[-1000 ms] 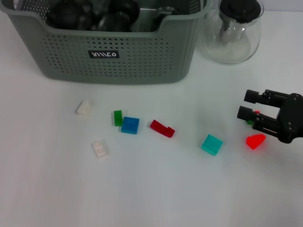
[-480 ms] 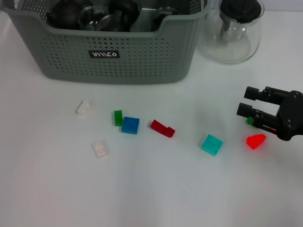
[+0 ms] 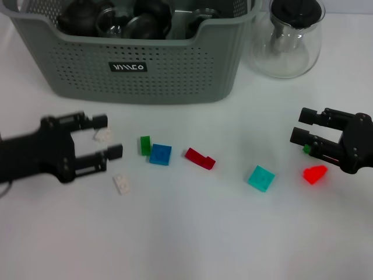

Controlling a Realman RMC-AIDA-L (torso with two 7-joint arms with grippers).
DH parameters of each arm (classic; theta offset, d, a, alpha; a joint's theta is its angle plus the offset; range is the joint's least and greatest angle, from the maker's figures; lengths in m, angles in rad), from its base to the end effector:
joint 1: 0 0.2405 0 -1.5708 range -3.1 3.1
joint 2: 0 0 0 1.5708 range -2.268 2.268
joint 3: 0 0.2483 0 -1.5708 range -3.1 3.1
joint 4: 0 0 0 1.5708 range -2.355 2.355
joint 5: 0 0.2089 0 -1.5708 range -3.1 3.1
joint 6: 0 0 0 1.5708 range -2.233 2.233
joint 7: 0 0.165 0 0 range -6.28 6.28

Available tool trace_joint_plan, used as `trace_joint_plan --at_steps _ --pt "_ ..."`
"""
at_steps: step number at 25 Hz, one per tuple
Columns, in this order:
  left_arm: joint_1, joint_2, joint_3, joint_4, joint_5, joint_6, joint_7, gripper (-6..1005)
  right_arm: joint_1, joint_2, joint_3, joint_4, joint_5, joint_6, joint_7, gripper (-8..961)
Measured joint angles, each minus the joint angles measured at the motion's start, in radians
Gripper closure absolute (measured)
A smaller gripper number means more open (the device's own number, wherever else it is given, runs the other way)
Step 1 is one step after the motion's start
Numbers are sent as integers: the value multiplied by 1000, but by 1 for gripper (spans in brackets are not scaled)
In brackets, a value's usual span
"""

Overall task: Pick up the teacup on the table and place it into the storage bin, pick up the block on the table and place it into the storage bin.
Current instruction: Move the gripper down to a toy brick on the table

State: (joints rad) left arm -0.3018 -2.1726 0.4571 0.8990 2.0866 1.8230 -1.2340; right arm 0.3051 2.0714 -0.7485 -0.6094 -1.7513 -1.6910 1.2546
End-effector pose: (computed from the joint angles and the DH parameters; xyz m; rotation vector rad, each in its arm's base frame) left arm -0.2850 0.2574 0.0162 -2.6260 -0.5373 -0.7552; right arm 0.2770 0.2710 -0.0033 -2.5832 0.6760 0.9830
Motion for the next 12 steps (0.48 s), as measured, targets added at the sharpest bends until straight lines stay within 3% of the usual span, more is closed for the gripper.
trace_joint_plan --at_steps 7,12 --pt "15 1 -67 -267 61 -187 355 327 14 -23 2 0 -1 -1 86 406" --pt "15 3 -65 -326 81 -287 386 332 21 -25 1 0 -1 -2 91 405"
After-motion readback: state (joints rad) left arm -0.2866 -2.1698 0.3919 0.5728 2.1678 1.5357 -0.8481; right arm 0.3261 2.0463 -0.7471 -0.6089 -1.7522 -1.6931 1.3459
